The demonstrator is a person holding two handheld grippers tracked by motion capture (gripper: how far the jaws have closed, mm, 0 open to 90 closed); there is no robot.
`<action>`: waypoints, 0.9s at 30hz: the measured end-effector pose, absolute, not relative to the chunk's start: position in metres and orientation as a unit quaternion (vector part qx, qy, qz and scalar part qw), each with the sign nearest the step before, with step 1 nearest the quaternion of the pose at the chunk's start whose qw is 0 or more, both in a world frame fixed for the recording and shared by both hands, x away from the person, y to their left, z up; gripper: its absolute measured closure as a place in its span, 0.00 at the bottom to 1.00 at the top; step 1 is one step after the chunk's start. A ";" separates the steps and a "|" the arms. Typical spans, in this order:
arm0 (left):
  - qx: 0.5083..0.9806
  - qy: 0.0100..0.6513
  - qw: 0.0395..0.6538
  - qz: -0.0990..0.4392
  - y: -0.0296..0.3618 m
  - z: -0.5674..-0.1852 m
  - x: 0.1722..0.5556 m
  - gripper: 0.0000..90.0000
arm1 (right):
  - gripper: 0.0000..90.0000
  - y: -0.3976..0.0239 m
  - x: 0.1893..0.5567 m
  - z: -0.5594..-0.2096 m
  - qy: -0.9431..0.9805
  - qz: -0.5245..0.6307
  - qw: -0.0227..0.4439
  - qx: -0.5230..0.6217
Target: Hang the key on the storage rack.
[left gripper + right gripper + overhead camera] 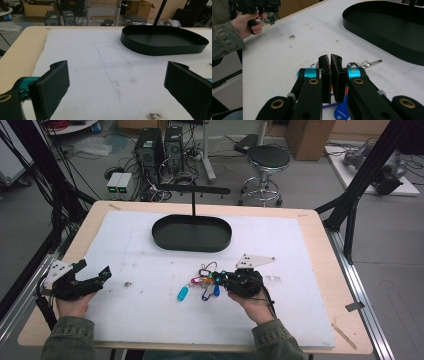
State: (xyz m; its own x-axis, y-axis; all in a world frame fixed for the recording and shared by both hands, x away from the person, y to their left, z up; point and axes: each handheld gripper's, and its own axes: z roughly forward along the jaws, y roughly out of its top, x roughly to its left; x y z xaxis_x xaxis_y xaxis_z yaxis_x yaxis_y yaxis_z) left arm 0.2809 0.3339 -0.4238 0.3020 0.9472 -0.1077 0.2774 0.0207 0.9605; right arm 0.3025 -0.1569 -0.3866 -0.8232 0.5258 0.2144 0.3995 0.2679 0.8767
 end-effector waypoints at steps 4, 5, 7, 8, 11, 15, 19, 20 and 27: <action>0.620 0.494 0.516 0.324 0.334 -0.424 0.281 0.07 | 0.98 -0.158 0.304 -0.379 0.792 0.533 0.068 0.290; 0.620 0.494 0.516 0.324 0.334 -0.424 0.281 0.07 | 0.98 -0.158 0.305 -0.377 0.790 0.537 0.069 0.289; 0.620 0.493 0.516 0.324 0.334 -0.424 0.281 0.07 | 0.98 -0.158 0.305 -0.372 0.786 0.540 0.073 0.290; 0.620 0.493 0.516 0.324 0.334 -0.424 0.281 0.07 | 0.98 -0.158 0.305 -0.372 0.786 0.540 0.073 0.290; 0.620 0.493 0.517 0.324 0.334 -0.424 0.282 0.07 | 0.98 -0.158 0.307 -0.365 0.785 0.544 0.077 0.287; 0.620 0.493 0.518 0.324 0.333 -0.424 0.282 0.07 | 0.98 -0.158 0.309 -0.357 0.777 0.553 0.082 0.288; 0.619 0.493 0.518 0.324 0.333 -0.424 0.282 0.07 | 0.98 -0.158 0.313 -0.349 0.770 0.562 0.084 0.290; 0.619 0.493 0.518 0.324 0.333 -0.424 0.282 0.07 | 0.98 -0.158 0.314 -0.347 0.769 0.563 0.083 0.292; 0.620 0.493 0.518 0.324 0.333 -0.424 0.282 0.07 | 0.98 -0.154 0.320 -0.332 0.760 0.573 0.088 0.293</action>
State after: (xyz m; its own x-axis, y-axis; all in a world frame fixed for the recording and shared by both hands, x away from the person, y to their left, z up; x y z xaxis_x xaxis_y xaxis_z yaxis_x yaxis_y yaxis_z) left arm 0.2820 0.3332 -0.4242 0.3044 0.9462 -0.1094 0.2759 0.0223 0.9609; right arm 0.3197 -0.1545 -0.3319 -0.8131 0.5456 0.2027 0.3447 0.1708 0.9230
